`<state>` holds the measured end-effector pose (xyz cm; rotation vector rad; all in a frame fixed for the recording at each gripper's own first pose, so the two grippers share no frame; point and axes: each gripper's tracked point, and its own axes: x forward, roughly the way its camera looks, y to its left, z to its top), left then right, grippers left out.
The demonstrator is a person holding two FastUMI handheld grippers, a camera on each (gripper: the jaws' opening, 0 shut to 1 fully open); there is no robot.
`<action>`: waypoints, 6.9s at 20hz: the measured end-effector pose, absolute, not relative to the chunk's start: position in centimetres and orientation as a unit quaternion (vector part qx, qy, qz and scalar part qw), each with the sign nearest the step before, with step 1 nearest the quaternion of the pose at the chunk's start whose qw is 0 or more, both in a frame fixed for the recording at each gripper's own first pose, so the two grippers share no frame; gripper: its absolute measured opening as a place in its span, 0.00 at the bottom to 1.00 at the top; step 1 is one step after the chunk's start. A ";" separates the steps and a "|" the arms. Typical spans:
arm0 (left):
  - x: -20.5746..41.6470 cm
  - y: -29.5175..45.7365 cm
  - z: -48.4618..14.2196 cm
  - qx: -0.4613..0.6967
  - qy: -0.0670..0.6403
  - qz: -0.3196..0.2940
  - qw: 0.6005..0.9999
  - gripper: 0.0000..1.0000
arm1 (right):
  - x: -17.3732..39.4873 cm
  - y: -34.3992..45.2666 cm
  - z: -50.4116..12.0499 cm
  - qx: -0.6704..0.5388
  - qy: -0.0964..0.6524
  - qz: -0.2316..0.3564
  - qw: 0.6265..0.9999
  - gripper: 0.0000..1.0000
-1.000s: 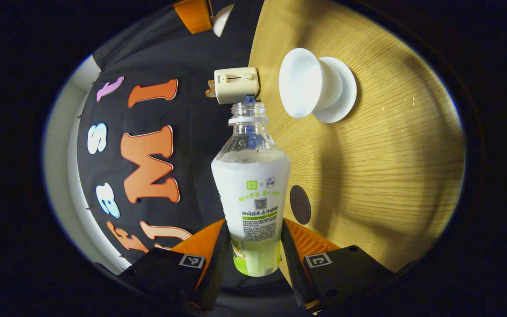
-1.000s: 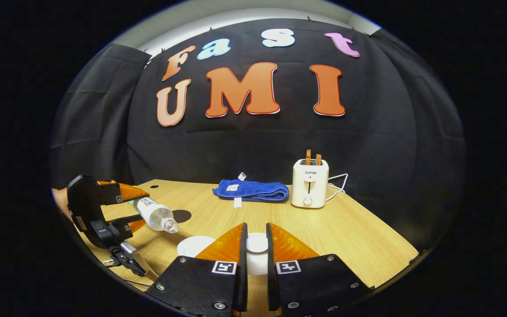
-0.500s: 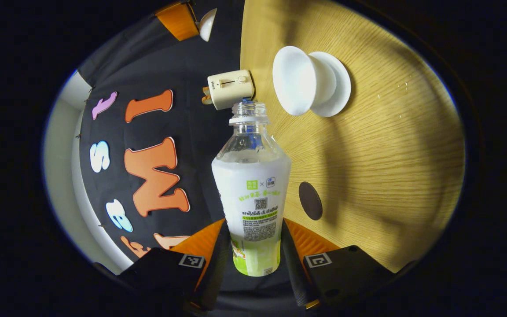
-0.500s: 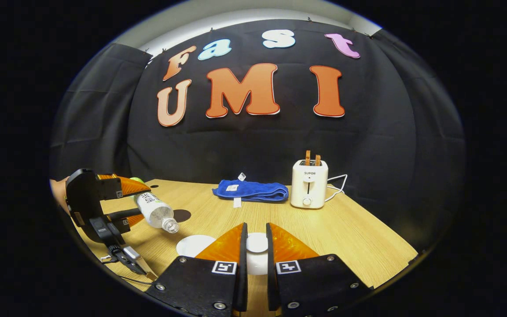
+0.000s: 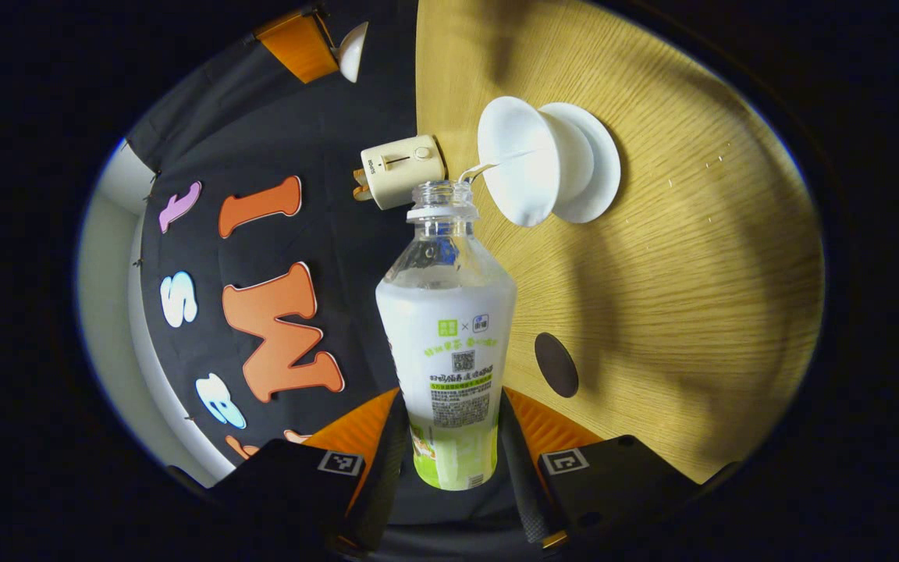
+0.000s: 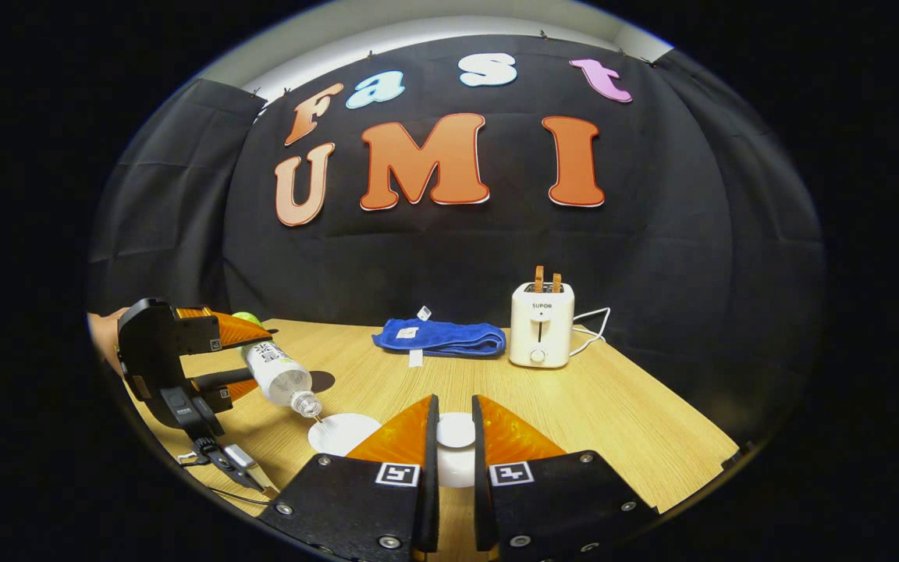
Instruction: Open the teacup lid with one hand, grasp the water bottle and pour water into the teacup with the other hand; after pouring, place the water bottle on the coaster and then close the teacup lid.
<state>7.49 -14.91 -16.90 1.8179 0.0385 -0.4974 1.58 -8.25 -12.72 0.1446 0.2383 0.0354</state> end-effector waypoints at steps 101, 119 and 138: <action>20.7 -9.5 -15.6 -0.048 0.119 -0.145 0.981 0.65 | 6.9 -2.5 -12.5 0.072 0.102 0.070 0.990 0.18; 22.0 -9.1 -23.3 -0.035 0.206 -0.135 0.969 0.68 | 7.3 -1.6 -14.7 0.067 0.133 0.092 0.985 0.18; 17.0 -7.5 -19.4 0.010 0.153 -0.133 0.979 1.00 | 6.7 3.6 -17.0 0.079 0.151 0.138 0.976 0.18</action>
